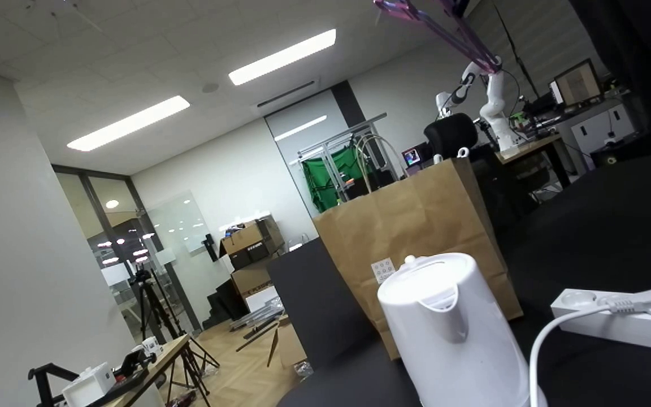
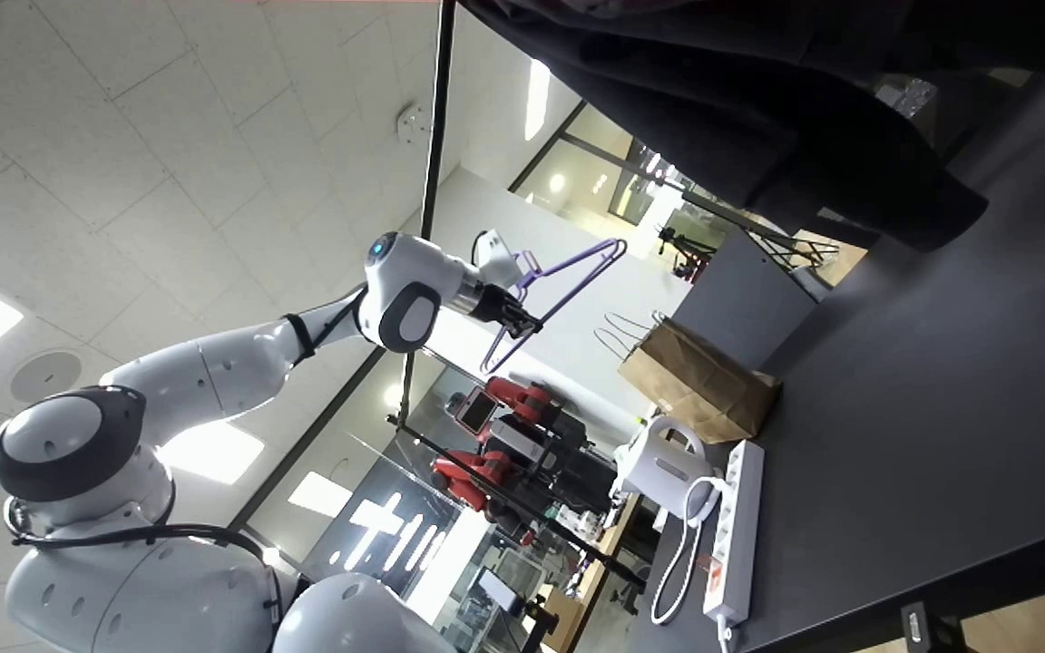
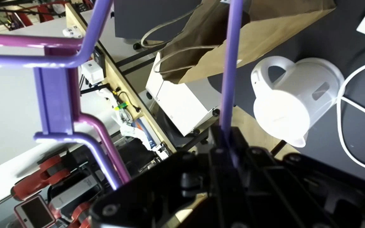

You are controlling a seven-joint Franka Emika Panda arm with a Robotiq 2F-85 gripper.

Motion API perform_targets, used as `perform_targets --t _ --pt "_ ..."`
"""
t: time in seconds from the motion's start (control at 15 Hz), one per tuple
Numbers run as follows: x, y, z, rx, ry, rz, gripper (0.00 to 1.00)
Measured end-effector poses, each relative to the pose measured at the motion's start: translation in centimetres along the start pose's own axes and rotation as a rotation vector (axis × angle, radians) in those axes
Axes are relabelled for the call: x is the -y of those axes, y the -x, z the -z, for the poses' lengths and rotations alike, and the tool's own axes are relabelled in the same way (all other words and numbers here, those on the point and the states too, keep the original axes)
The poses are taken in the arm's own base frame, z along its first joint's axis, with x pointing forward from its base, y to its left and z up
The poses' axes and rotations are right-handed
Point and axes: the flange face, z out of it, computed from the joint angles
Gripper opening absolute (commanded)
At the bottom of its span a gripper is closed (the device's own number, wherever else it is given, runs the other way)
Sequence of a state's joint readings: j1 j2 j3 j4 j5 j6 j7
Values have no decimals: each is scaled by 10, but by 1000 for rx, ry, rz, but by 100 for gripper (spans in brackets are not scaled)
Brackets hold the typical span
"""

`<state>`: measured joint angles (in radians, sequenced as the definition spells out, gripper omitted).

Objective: Put the hangers on the bar

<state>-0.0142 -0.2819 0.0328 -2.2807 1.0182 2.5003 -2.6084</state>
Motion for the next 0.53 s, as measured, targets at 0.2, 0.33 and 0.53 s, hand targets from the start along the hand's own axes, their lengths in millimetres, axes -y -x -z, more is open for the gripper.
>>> perform_targets --t 0.2,0.33,0.53 --pt "-8 -9 24 -40 43 32 2" --pt "-10 -13 39 -70 67 60 2" --pt "2 -10 56 -107 93 107 2"
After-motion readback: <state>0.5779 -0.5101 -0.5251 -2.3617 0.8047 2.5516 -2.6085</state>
